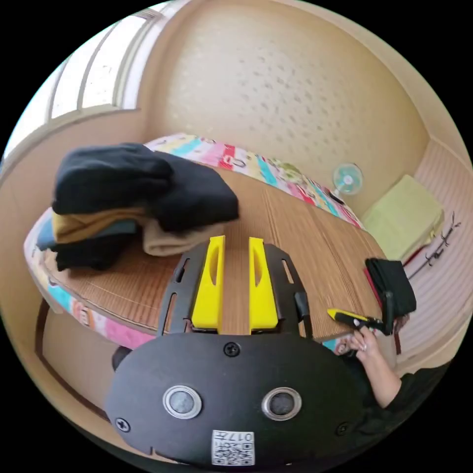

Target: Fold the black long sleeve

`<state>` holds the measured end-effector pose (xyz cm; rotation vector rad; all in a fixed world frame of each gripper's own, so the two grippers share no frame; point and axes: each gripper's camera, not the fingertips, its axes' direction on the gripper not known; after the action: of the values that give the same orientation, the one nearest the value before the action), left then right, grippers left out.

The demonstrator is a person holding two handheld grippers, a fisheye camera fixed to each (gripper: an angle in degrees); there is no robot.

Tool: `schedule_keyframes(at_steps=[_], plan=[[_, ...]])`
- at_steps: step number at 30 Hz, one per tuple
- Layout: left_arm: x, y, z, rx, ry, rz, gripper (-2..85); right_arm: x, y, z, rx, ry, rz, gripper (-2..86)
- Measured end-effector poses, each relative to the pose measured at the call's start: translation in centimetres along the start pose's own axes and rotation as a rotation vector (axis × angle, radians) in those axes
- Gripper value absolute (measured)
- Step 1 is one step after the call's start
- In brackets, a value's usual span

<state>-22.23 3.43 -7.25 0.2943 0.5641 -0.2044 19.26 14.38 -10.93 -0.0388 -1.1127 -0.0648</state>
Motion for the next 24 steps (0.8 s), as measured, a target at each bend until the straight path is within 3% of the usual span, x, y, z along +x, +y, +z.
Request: schedule_keyframes(at_steps=[3,5,7,10,11,13,14,19,24], plan=[[-6.2,-4.5,-2.4,0.103,-0.166,-0.092,12.3,-1.8,0.6,1.3,0.062,0.072,-0.124,0.6],[-8.9,-6.6,-1.3,0.042,-0.206,-0.12,13.1,-0.9,1.6,0.6,0.103,0.021,-0.106,0.5],[-11.4,-7.9,3.2,-0.194,-0.225,-0.158,12.3,1.2,2.4,-0.4,0.123,-0.119,-0.053,0.5],[-11.1,-7.6,3.8,-0.256,-0.237,-0.179,7.7,2.9,2.9,-1.2,0.129,-0.205,-0.017,0.5],[-11.1,-7.6,3.1,-0.242,-0.19,-0.202,6.3,2.9,3.0,-1.3,0.13,-0.206,-0.019,0.5],[-11.2,-8.1,-1.8,-0.054,0.196,-0.301,3.8,3.1,3.4,-1.8,0.144,-0.203,-0.036,0.5],[-10.8,-8.4,-3.1,-0.012,0.267,-0.299,3.6,3.2,3.5,-2.0,0.149,-0.204,-0.039,0.5],[3.9,-12.6,-8.6,0.075,0.618,0.151,2.5,4.1,3.5,-3.0,0.154,-0.218,-0.037,0.9],[15.6,-14.3,-11.1,0.107,1.082,0.316,1.6,5.5,2.0,-4.3,0.101,-0.276,0.059,2.9]])
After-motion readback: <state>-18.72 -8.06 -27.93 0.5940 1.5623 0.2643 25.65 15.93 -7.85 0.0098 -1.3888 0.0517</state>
